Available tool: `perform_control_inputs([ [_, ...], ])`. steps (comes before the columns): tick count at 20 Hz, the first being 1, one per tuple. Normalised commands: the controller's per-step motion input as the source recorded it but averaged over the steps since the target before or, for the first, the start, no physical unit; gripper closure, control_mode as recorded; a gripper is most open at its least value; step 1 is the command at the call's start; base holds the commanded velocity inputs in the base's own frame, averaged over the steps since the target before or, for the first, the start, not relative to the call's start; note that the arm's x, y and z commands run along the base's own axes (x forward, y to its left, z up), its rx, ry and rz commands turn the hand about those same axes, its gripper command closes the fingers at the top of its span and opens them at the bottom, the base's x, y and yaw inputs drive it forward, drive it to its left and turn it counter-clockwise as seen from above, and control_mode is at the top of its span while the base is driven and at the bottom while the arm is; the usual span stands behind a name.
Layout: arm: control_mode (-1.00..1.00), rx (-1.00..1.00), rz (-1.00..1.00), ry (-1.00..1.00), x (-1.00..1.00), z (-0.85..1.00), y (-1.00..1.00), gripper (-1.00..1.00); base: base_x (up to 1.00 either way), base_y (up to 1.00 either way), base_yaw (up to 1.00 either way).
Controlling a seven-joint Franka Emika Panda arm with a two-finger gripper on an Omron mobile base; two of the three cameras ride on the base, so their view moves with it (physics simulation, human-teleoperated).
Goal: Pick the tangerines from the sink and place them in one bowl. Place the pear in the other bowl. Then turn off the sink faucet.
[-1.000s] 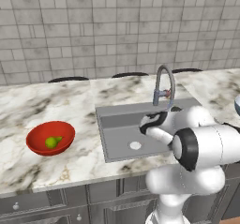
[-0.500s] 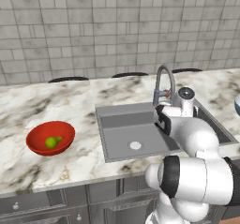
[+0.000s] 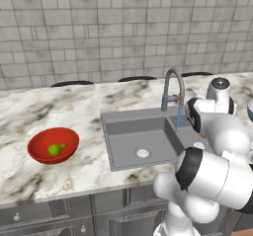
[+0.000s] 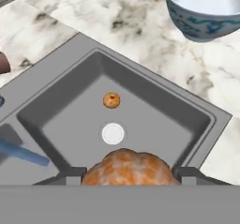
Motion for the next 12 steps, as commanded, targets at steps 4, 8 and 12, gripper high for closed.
perform_control_inputs([
  [4,-1.0,0.0,-0.13,-0.01,-0.03,0.0,-1.0,1.0,0.0,0.0,0.0],
  [8,-1.0,0.0,-0.08,0.0,0.0,0.0,-0.93,1.0,0.0,0.0,0.0],
  [12,-1.0,0.0,-0.06,0.0,0.05,0.0,-0.9,1.0,0.0,0.0,0.0],
])
